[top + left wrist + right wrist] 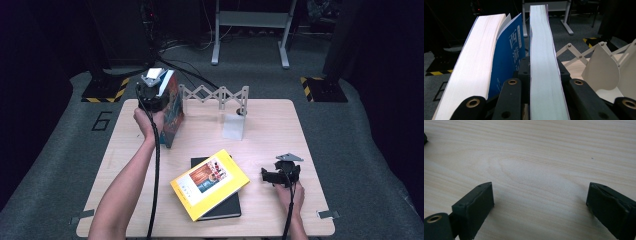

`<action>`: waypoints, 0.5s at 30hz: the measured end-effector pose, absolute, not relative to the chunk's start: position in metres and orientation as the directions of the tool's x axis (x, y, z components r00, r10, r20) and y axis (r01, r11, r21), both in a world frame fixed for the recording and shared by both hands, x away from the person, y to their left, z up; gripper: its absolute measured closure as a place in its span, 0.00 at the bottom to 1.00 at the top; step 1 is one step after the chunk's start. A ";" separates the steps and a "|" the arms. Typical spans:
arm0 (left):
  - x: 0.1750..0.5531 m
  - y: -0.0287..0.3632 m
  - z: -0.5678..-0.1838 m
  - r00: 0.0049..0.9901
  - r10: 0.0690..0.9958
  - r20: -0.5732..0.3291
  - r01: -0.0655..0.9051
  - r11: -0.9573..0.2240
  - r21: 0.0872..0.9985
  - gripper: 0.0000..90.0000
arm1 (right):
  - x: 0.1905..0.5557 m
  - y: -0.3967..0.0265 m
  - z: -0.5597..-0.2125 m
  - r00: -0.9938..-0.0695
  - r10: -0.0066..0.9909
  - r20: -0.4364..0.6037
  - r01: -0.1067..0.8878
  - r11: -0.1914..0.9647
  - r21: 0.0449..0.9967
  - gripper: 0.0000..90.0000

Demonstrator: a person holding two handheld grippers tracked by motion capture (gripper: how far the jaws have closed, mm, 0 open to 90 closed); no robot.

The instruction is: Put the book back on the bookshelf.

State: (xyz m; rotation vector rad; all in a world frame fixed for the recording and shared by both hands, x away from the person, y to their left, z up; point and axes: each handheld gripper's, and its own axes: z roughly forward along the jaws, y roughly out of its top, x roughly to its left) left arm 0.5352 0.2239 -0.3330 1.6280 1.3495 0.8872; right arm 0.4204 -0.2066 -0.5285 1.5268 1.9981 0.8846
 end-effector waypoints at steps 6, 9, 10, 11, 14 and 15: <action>0.543 0.219 -0.338 0.145 0.989 -0.001 0.392 -0.057 0.918 0.82 | 0.420 -0.207 -0.529 -0.269 0.963 0.016 0.659 0.172 0.732 0.08; 0.547 0.216 -0.342 0.133 0.991 0.001 0.388 -0.053 0.920 0.82 | 0.420 -0.207 -0.529 -0.269 0.963 0.016 0.659 0.172 0.733 0.08; 0.548 0.216 -0.343 0.130 0.991 0.001 0.389 -0.052 0.920 0.82 | 0.420 -0.207 -0.529 -0.269 0.963 0.016 0.659 0.171 0.733 0.08; 0.549 0.215 -0.343 0.128 0.992 -0.004 0.387 -0.046 0.921 0.82 | 0.420 -0.207 -0.529 -0.269 0.963 0.016 0.658 0.171 0.733 0.08; 0.553 0.213 -0.345 0.123 0.992 -0.006 0.390 -0.042 0.920 0.82 | 0.420 -0.207 -0.529 -0.269 0.963 0.016 0.658 0.172 0.733 0.08; 0.554 0.213 -0.346 0.120 0.993 -0.004 0.393 -0.044 0.918 0.82 | 0.420 -0.207 -0.529 -0.269 0.963 0.016 0.658 0.171 0.733 0.08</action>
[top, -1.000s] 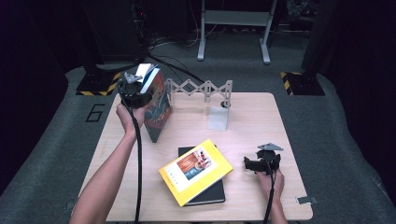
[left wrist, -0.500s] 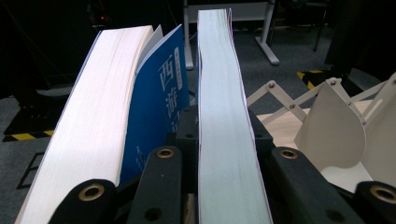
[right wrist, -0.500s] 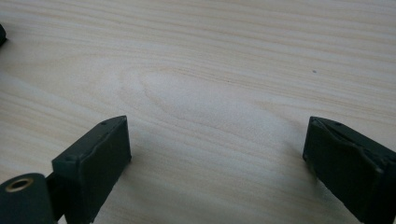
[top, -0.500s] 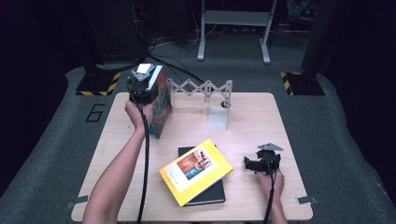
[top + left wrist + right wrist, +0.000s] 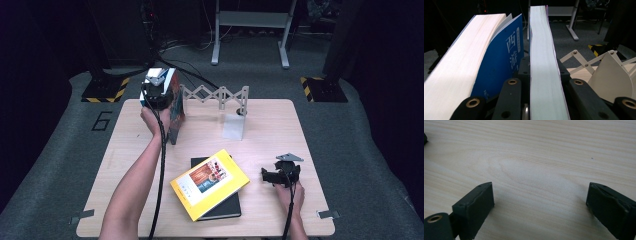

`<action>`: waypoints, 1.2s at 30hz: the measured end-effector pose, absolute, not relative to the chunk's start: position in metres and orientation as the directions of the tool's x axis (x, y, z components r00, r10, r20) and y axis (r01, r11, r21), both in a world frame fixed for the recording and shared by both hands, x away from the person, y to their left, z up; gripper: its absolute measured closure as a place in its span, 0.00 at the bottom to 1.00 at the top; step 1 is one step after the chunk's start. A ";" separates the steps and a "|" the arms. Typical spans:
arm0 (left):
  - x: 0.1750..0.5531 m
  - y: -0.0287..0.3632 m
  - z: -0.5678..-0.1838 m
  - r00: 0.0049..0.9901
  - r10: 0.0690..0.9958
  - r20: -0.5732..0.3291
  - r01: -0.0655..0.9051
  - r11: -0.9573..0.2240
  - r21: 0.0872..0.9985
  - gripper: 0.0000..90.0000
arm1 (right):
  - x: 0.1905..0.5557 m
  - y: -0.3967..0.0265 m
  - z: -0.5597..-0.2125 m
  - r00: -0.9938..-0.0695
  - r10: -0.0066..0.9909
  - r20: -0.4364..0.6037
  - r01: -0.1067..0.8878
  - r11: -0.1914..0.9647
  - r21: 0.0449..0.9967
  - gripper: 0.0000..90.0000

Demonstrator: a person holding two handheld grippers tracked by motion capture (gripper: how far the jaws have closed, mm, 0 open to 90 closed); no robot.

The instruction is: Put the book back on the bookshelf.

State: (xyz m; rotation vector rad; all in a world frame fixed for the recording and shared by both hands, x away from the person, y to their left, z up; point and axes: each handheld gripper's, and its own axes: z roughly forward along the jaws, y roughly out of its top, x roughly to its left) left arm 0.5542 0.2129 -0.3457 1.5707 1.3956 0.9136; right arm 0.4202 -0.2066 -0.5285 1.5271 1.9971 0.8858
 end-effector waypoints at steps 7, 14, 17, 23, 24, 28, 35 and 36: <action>0.564 0.209 -0.350 0.106 0.994 -0.026 0.402 -0.019 0.915 0.82 | 0.420 -0.207 -0.529 -0.269 0.963 0.016 0.658 0.172 0.733 0.08; 0.571 0.208 -0.352 0.097 0.994 -0.051 0.406 0.008 0.914 0.82 | 0.420 -0.207 -0.529 -0.269 0.963 0.016 0.658 0.172 0.733 0.08; 0.574 0.207 -0.351 0.095 0.995 -0.044 0.413 0.001 0.911 0.82 | 0.420 -0.206 -0.529 -0.262 0.965 0.018 0.658 0.165 0.735 0.08; 0.573 0.208 -0.347 0.067 0.998 0.008 0.406 -0.034 0.913 0.76 | 0.420 -0.207 -0.529 -0.270 0.963 0.014 0.656 0.173 0.735 0.08; 0.572 0.207 -0.345 0.069 0.997 0.020 0.405 -0.047 0.913 0.74 | 0.420 -0.207 -0.529 -0.269 0.963 0.014 0.656 0.173 0.735 0.09; 0.565 0.205 -0.335 0.070 0.995 0.077 0.401 -0.099 0.911 0.63 | 0.420 -0.207 -0.529 -0.269 0.963 0.014 0.656 0.173 0.735 0.09; 0.543 0.203 -0.324 0.137 0.985 0.107 0.373 -0.151 0.915 0.47 | 0.420 -0.207 -0.529 -0.269 0.963 0.015 0.656 0.172 0.735 0.09; 0.540 0.203 -0.324 0.151 0.983 0.105 0.379 -0.156 0.912 0.43 | 0.420 -0.207 -0.529 -0.269 0.963 0.015 0.656 0.172 0.735 0.09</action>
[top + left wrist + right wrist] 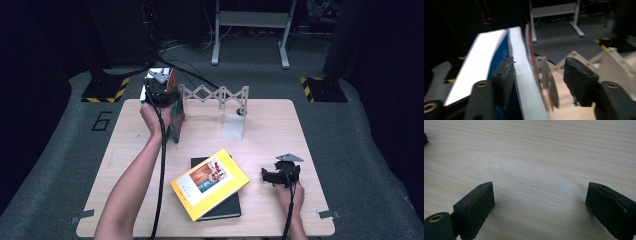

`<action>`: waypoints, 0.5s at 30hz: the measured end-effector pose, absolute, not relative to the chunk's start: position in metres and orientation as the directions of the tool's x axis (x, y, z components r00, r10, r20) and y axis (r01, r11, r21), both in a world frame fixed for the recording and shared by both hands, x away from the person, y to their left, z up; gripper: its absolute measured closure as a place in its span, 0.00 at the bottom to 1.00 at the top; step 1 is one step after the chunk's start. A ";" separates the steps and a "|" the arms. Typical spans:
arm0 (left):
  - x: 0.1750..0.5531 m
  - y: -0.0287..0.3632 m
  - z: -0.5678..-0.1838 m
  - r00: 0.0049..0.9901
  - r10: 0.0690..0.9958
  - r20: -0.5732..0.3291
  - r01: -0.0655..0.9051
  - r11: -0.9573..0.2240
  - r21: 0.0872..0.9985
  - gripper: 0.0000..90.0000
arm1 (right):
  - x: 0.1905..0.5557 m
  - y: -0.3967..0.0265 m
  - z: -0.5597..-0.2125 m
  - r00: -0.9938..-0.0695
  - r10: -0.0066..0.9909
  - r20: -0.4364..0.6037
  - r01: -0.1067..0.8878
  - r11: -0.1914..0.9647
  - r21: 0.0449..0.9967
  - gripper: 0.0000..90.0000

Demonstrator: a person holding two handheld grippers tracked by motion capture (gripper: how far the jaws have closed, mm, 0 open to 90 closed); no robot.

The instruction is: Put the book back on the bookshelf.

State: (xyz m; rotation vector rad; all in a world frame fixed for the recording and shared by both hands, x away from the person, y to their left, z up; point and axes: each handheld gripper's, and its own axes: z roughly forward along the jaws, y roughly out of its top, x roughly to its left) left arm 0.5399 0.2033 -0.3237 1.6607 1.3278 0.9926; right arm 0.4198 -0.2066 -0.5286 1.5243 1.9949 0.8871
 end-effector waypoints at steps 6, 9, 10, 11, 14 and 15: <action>0.521 0.206 -0.320 0.263 0.959 0.109 0.410 -0.214 0.887 0.27 | 0.420 -0.206 -0.529 -0.266 0.964 0.016 0.657 0.170 0.735 0.08; 0.511 0.206 -0.319 0.305 0.948 0.090 0.417 -0.218 0.882 0.19 | 0.420 -0.206 -0.529 -0.268 0.963 0.015 0.658 0.171 0.733 0.08; 0.508 0.207 -0.319 0.317 0.944 0.090 0.425 -0.226 0.877 0.17 | 0.420 -0.206 -0.529 -0.268 0.963 0.015 0.658 0.171 0.733 0.08; 0.504 0.208 -0.319 0.335 0.938 0.086 0.422 -0.231 0.876 0.17 | 0.420 -0.206 -0.529 -0.268 0.963 0.015 0.658 0.172 0.733 0.08; 0.491 0.210 -0.325 0.391 0.917 0.087 0.432 -0.265 0.862 0.11 | 0.420 -0.206 -0.528 -0.276 0.961 0.015 0.660 0.178 0.730 0.07; 0.488 0.211 -0.327 0.399 0.913 0.086 0.431 -0.270 0.861 0.10 | 0.420 -0.206 -0.528 -0.275 0.961 0.015 0.661 0.178 0.729 0.07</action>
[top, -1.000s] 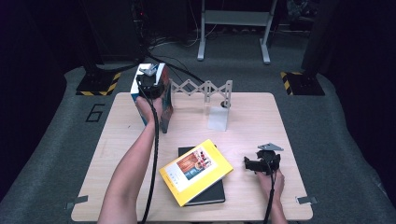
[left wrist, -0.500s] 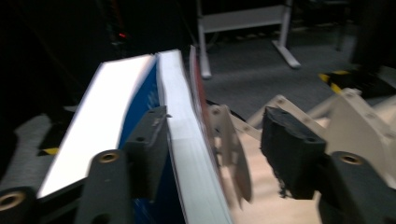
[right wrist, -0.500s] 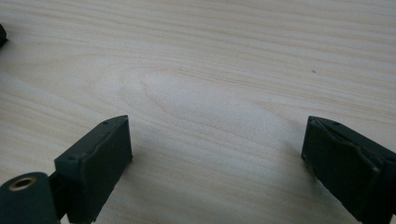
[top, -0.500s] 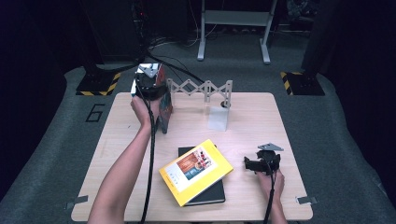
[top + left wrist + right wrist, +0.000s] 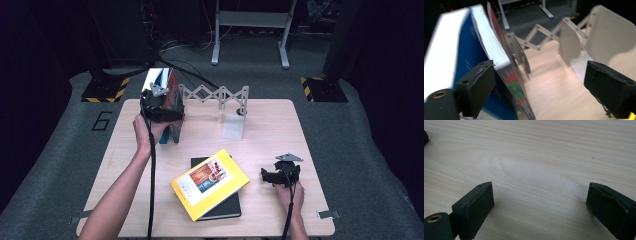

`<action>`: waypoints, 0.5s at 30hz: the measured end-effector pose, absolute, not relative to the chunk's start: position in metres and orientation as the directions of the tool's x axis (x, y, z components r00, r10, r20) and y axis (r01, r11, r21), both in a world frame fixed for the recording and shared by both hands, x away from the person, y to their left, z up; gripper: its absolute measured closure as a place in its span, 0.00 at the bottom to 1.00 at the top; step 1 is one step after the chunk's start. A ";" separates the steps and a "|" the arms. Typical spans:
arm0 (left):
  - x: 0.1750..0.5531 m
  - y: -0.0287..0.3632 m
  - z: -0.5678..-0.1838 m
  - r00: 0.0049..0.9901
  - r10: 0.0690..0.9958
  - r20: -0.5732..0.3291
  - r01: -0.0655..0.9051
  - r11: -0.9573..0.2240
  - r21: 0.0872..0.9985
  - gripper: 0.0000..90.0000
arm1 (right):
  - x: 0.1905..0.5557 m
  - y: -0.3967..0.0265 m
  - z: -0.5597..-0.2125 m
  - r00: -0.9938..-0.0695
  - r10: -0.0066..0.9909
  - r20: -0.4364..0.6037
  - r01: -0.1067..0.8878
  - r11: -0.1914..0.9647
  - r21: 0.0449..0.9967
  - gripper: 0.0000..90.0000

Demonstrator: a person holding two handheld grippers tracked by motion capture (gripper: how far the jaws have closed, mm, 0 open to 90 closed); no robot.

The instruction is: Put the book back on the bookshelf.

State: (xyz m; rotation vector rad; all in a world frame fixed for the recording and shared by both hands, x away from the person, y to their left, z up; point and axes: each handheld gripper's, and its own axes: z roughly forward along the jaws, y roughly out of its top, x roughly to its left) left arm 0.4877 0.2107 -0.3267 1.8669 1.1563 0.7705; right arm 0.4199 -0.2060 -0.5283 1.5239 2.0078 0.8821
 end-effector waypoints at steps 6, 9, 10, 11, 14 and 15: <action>0.466 0.216 -0.348 0.440 0.892 0.100 0.440 -0.311 0.842 0.06 | 0.420 -0.207 -0.528 -0.291 0.957 0.008 0.663 0.196 0.723 0.06; 0.458 0.221 -0.361 0.449 0.890 0.076 0.466 -0.306 0.830 0.02 | 0.420 -0.206 -0.528 -0.290 0.957 0.016 0.672 0.192 0.715 0.04; 0.456 0.223 -0.367 0.455 0.888 0.067 0.473 -0.304 0.827 0.01 | 0.420 -0.206 -0.527 -0.296 0.955 0.013 0.674 0.199 0.711 0.04; 0.453 0.225 -0.371 0.457 0.888 0.058 0.476 -0.298 0.827 0.00 | 0.420 -0.205 -0.527 -0.300 0.954 0.015 0.676 0.202 0.708 0.03; 0.446 0.230 -0.383 0.463 0.885 0.044 0.488 -0.296 0.821 0.00 | 0.421 -0.204 -0.527 -0.309 0.951 0.016 0.685 0.211 0.698 0.01; 0.442 0.233 -0.388 0.466 0.884 0.044 0.492 -0.300 0.817 0.00 | 0.421 -0.204 -0.526 -0.312 0.950 0.016 0.686 0.213 0.696 0.01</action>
